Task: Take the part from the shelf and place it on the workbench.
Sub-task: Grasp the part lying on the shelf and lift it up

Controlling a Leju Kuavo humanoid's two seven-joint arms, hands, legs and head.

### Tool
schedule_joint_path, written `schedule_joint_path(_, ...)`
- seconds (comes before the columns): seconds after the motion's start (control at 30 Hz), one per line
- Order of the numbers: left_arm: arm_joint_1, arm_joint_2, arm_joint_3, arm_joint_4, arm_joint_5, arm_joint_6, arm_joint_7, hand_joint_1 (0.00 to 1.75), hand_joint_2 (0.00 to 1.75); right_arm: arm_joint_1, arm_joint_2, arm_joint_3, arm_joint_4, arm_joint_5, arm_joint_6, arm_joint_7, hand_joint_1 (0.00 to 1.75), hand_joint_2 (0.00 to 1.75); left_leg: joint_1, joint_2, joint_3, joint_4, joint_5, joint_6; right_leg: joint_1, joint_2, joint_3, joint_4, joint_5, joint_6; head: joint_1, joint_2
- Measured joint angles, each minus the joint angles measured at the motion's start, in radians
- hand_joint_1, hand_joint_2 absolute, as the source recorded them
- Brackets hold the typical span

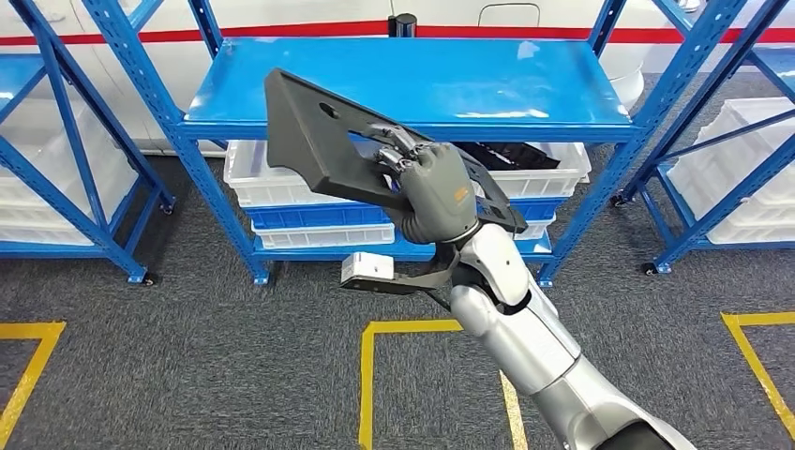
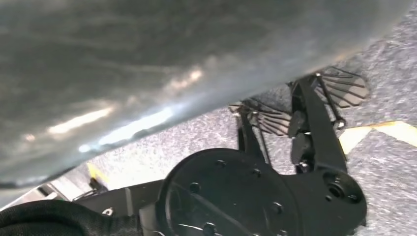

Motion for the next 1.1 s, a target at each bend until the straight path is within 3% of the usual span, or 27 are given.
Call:
schedule_joint_path(0.07,0.001,0.006,-0.007,0.0,-0.012,0.004,-0.002,0.0,0.0,0.017,-0.011,-0.012,0.0,0.0,-0.008,-0.004,1.75,1.75,0.001,-0.001,-0.033,0.107,-0.088,-0.006,-0.003,0.007,-0.008,0.0,0.015,-0.008,-0.005,0.0)
schedule_joint_path(0.1,0.001,0.009,-0.013,0.0,-0.021,0.01,-0.003,0.0,0.0,0.03,-0.019,-0.02,0.0,0.001,-0.013,-0.006,1.75,1.75,0.001,-0.002,-0.048,0.169,-0.121,-0.009,-0.003,0.011,-0.013,0.0,0.021,-0.008,-0.007,0.0)
schedule_joint_path(0.13,0.0,0.012,-0.019,0.0,-0.03,0.017,-0.004,0.0,0.0,0.045,-0.029,-0.03,0.0,0.002,-0.017,-0.008,1.75,1.75,0.002,-0.003,-0.054,0.21,-0.135,-0.012,-0.003,0.015,-0.018,0.001,0.025,-0.006,-0.007,0.0)
schedule_joint_path(0.17,-0.001,0.015,-0.025,0.0,-0.039,0.024,-0.006,0.0,0.0,0.062,-0.041,-0.041,0.0,0.005,-0.022,-0.009,1.75,1.75,0.003,-0.003,-0.044,0.22,-0.131,-0.015,-0.003,0.02,-0.022,0.003,0.028,-0.004,-0.007,0.0)
schedule_joint_path(0.2,-0.001,0.018,-0.032,0.0,-0.049,0.031,-0.007,0.0,0.0,0.08,-0.054,-0.055,-0.001,0.008,-0.027,-0.011,1.75,1.75,0.005,-0.005,-0.014,0.19,-0.112,-0.017,-0.004,0.026,-0.024,0.004,0.03,-0.001,-0.007,0.0)
schedule_joint_path(0.27,0.001,0.023,-0.047,0.0,-0.071,0.042,-0.01,0.0,0.0,0.11,-0.076,-0.086,-0.004,0.017,-0.039,-0.016,1.75,1.75,0.012,-0.031,0.074,0.069,-0.075,-0.02,-0.007,0.04,-0.035,0.013,0.03,0.005,-0.007,0.0)
schedule_joint_path(0.33,0.006,0.029,-0.064,0.0,-0.097,0.048,-0.015,0.0,0.0,0.134,-0.095,-0.117,-0.012,0.024,-0.053,-0.02,1.75,1.75,0.015,-0.061,0.121,-0.005,-0.069,-0.013,-0.007,0.058,-0.047,0.023,0.031,0.016,-0.007,0.0)
schedule_joint_path(0.37,0.008,0.033,-0.073,0.001,-0.109,0.049,-0.018,0.0,0.0,0.145,-0.105,-0.131,-0.017,0.027,-0.057,-0.022,1.75,1.75,0.013,-0.066,0.123,-0.01,-0.074,-0.007,-0.006,0.067,-0.054,0.025,0.034,0.024,-0.006,0.0)
schedule_joint_path(0.43,0.009,0.043,-0.09,0.001,-0.129,0.043,-0.024,0.0,0.0,0.164,-0.123,-0.157,-0.028,0.032,-0.061,-0.024,1.75,1.75,0.01,-0.046,0.119,-0.016,-0.072,0.009,-0.008,0.081,-0.063,0.026,0.039,0.039,-0.006,0.0)
schedule_joint_path(0.5,0.01,0.054,-0.102,0.001,-0.14,0.035,-0.025,0.0,0.0,0.173,-0.137,-0.179,-0.038,0.035,-0.061,-0.024,1.75,1.75,0.011,-0.023,0.116,-0.023,-0.064,0.025,-0.008,0.06,-0.092,0.064,0.022,0.044,-0.004,0.0)
schedule_joint_path(0.6,0.015,0.07,-0.112,0.001,-0.145,0.031,-0.02,0.0,0.0,0.179,-0.143,-0.193,-0.047,0.042,-0.062,-0.024,1.75,1.75,0.01,0.014,0.105,-0.026,-0.058,0.038,-0.008,0.019,-0.188,0.248,-0.051,0.039,-0.002,0.0)
schedule_joint_path(0.63,0.016,0.076,-0.114,0.001,-0.149,0.032,-0.018,0.0,0.0,0.183,-0.142,-0.194,-0.047,0.047,-0.063,-0.024,1.75,1.75,0.009,0.026,0.102,-0.026,-0.057,0.039,-0.009,0.016,-0.212,0.297,-0.065,0.041,-0.002,0.0)
schedule_joint_path(0.67,0.017,0.082,-0.115,0.001,-0.153,0.033,-0.016,0.0,0.0,0.186,-0.141,-0.194,-0.047,0.053,-0.066,-0.022,1.75,1.75,0.009,0.037,0.101,-0.026,-0.057,0.04,-0.01,0.013,-0.217,0.311,-0.065,0.047,-0.002,0.0)
schedule_joint_path(0.7,0.018,0.088,-0.116,0.001,-0.158,0.035,-0.015,0.0,0.0,0.188,-0.139,-0.193,-0.047,0.059,-0.069,-0.019,1.75,1.75,0.009,0.048,0.1,-0.026,-0.056,0.04,-0.01,0.008,-0.201,0.283,-0.05,0.055,-0.002,0.0)
schedule_joint_path(0.73,0.018,0.094,-0.118,0.001,-0.161,0.037,-0.013,0.0,0.0,0.189,-0.137,-0.191,-0.047,0.064,-0.073,-0.016,1.75,1.75,0.009,0.059,0.101,-0.026,-0.056,0.039,-0.011,-0.002,-0.166,0.221,-0.026,0.063,-0.002,0.0)
schedule_joint_path(0.8,0.019,0.104,-0.121,0.001,-0.165,0.04,-0.012,0.0,0.0,0.186,-0.13,-0.189,-0.048,0.07,-0.08,-0.009,1.75,1.75,0.005,0.078,0.103,-0.026,-0.055,0.033,-0.007,-0.046,-0.091,0.078,0.018,0.067,-0.002,0.0)
schedule_joint_path(0.87,0.019,0.111,-0.123,0.001,-0.167,0.04,-0.012,0.0,0.0,0.184,-0.124,-0.188,-0.049,0.072,-0.082,-0.006,1.75,1.75,0.0,0.093,0.108,-0.029,-0.053,0.021,-0.001,-0.064,-0.067,0.022,0.034,0.055,-0.004,0.0)
schedule_joint_path(0.93,0.019,0.116,-0.124,0.001,-0.169,0.041,-0.01,0.0,0.0,0.185,-0.122,-0.188,-0.051,0.072,-0.084,-0.004,1.75,1.75,0.001,0.111,0.114,-0.038,-0.049,0.006,0.001,-0.042,-0.07,0.018,0.043,0.038,-0.006,0.0)
schedule_joint_path(1.0,0.02,0.119,-0.125,0.0,-0.171,0.041,-0.009,0.0,0.0,0.185,-0.12,-0.188,-0.054,0.072,-0.086,-0.003,1.75,1.75,0.006,0.088,0.11,-0.02,-0.068,-0.004,-0.007,-0.02,-0.062,0.008,0.055,0.021,-0.009,0.0)
schedule_joint_path(1.1,0.024,0.121,-0.128,0.001,-0.172,0.043,-0.009,0.0,0.0,0.187,-0.115,-0.188,-0.056,0.072,-0.088,-0.002,1.75,1.75,0.008,0.01,0.043,0.146,-0.166,-0.008,-0.012,0.013,-0.059,0.003,0.063,0.007,-0.018,0.0)
